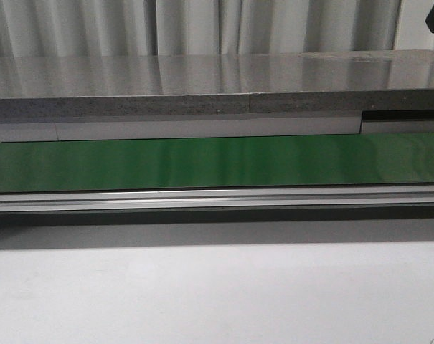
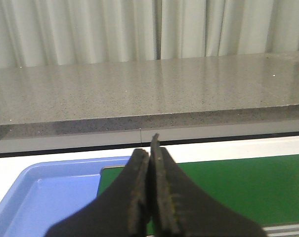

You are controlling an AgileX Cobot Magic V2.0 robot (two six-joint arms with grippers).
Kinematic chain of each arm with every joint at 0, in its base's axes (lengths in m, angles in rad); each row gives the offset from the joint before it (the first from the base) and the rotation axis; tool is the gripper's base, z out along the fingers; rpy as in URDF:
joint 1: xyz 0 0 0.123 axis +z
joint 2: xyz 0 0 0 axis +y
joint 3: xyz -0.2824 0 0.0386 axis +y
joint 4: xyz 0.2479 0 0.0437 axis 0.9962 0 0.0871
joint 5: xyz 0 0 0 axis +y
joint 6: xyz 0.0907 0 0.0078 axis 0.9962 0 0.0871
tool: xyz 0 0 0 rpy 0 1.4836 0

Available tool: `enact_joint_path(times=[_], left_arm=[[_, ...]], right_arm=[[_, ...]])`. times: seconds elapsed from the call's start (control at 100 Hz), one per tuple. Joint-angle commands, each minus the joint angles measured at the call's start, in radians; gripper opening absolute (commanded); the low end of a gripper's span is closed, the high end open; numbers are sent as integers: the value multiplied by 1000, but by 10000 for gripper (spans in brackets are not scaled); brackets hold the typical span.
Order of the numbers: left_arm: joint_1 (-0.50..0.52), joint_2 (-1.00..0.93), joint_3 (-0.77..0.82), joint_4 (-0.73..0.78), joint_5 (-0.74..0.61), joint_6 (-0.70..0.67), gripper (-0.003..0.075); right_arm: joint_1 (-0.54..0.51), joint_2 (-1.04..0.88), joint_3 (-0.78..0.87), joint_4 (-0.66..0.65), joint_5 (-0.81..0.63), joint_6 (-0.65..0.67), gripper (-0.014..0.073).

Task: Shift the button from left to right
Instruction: 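Lower the button into the green bin and open the right gripper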

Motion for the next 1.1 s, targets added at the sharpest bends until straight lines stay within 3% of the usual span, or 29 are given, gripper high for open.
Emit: enact_joint_path(times=[0.0, 0.47, 0.89, 0.96, 1.09], left_arm=[[-7, 9, -27, -14, -82, 1, -20], [-7, 9, -27, -14, -82, 1, -20], [-7, 9, -27, -14, -82, 1, -20], [-7, 9, -27, -14, -82, 1, -20], [-7, 9, -27, -14, -82, 1, -20]], right_arm=[[35, -117, 61, 33, -110, -1, 413], [88, -626, 561, 50, -308, -1, 413], [88, -1032, 729, 50, -228, -1, 408], [88, -1058, 731, 50, -220, -1, 360], [88, -1068, 731, 50, -219, -1, 185]])
